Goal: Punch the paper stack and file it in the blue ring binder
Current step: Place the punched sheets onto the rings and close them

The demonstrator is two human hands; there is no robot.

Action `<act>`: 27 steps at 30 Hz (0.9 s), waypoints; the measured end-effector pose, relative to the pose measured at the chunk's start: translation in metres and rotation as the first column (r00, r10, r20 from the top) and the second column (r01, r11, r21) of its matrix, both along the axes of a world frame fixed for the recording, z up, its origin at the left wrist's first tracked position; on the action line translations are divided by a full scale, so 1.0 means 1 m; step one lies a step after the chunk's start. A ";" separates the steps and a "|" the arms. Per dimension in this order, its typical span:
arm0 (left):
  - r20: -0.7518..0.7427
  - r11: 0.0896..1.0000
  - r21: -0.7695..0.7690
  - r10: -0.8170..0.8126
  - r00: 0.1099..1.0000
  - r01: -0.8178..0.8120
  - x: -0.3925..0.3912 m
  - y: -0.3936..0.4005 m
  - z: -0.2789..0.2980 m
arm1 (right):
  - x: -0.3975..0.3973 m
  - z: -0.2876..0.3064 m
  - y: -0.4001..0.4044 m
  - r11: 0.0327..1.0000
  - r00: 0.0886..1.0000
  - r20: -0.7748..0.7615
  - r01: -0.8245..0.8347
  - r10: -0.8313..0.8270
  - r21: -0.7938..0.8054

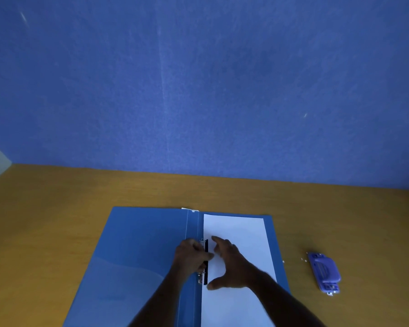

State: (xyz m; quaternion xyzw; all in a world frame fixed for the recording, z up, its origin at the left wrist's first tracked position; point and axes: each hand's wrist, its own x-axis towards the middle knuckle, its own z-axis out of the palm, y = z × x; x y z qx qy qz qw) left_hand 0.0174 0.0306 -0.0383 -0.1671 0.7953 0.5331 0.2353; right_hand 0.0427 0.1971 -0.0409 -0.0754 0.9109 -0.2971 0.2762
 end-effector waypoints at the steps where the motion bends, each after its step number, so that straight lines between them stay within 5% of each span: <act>1: -0.012 1.000 -0.009 -0.005 1.000 0.005 0.000 0.000 0.000 | 0.000 0.001 0.000 1.000 1.000 0.000 -0.006 0.006 0.001; 14: -0.116 0.954 -0.279 -0.148 0.982 0.110 0.001 0.009 -0.002 | -0.002 0.002 -0.009 0.989 0.996 -0.057 -0.064 0.072 0.131; 27: -0.142 0.950 -0.282 -0.179 0.974 0.134 -0.001 0.008 -0.008 | -0.005 0.002 -0.011 0.992 0.998 -0.052 -0.033 0.040 0.120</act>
